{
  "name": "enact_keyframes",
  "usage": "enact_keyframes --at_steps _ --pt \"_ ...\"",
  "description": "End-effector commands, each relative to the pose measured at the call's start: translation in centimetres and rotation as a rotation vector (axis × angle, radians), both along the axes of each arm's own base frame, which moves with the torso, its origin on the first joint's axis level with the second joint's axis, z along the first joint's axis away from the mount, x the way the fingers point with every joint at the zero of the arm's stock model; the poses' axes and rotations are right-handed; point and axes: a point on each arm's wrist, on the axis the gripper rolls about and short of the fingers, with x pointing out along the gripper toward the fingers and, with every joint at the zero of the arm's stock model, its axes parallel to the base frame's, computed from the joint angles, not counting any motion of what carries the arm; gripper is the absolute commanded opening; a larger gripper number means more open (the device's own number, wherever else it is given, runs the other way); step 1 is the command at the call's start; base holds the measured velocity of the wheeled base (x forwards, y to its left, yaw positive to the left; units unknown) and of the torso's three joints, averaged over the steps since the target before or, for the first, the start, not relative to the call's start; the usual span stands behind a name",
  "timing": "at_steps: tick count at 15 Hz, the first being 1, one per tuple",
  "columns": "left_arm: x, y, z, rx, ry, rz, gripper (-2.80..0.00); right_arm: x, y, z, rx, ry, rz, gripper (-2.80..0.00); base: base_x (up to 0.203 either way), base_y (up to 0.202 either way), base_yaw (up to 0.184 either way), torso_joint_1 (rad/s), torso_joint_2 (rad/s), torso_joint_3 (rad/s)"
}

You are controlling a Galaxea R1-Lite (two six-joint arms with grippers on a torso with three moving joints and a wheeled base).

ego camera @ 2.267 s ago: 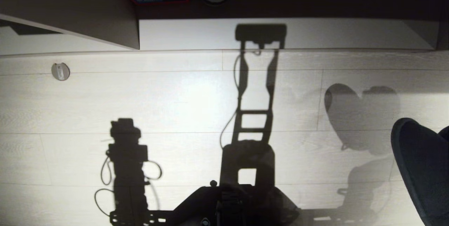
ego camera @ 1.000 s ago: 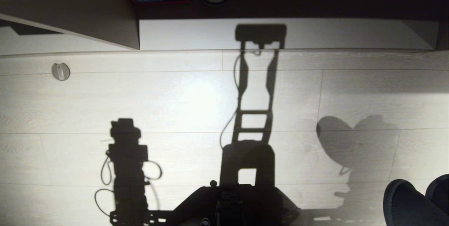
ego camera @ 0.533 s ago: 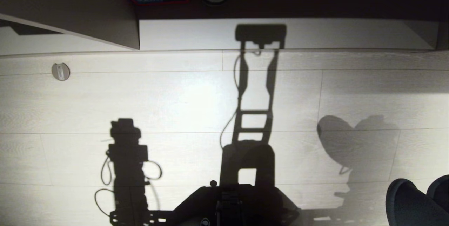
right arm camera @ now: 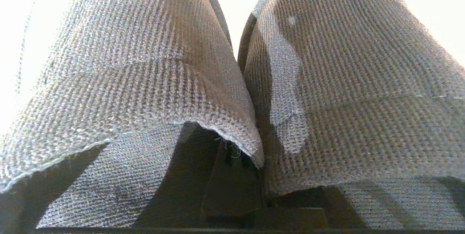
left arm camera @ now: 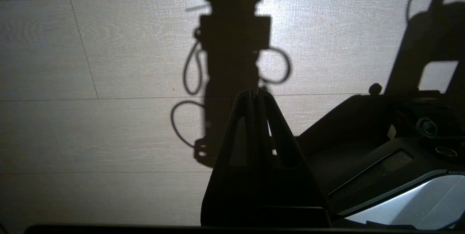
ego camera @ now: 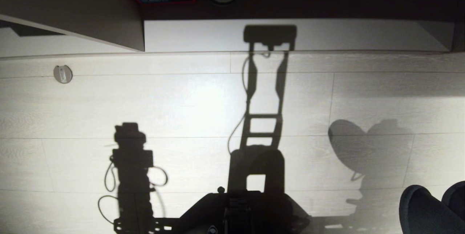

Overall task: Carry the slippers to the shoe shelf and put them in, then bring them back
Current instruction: Place the slippers on the floor

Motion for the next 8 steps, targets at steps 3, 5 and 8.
enact_keyframes --at_steps 3,5,8 --pt "0.01 0.0 0.0 0.0 0.001 0.0 -2.8 0.03 0.0 0.01 0.0 0.004 0.001 -2.8 0.0 0.0 0.0 -0.001 0.0 0.032" --pt "0.01 0.0 0.0 0.0 0.001 0.0 -2.8 0.03 0.0 0.01 0.0 0.004 0.001 -2.8 0.0 0.0 0.0 0.002 0.0 0.154" --pt "0.0 0.0 0.0 0.0 0.0 0.0 -2.8 0.03 0.0 0.01 0.0 0.004 0.001 -2.8 0.0 0.0 0.0 0.005 0.0 0.192"
